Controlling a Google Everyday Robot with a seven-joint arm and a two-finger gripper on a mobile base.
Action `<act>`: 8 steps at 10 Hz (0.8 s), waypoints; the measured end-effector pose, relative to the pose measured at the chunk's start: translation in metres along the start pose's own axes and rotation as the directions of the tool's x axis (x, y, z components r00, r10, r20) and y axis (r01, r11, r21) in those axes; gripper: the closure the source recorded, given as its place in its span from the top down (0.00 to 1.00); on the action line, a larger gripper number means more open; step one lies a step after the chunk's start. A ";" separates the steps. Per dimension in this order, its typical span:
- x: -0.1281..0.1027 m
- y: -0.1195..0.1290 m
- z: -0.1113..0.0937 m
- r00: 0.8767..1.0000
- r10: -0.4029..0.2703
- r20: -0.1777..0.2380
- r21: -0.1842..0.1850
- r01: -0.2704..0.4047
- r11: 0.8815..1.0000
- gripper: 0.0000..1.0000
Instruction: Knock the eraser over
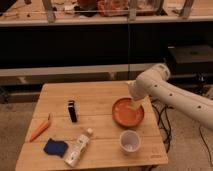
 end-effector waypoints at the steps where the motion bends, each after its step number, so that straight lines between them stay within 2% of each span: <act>1: -0.002 -0.001 0.001 1.000 -0.009 0.003 0.003 0.009 1.000 0.80; 8: -0.014 -0.008 0.013 0.997 -0.080 0.023 0.026 0.079 0.997 0.80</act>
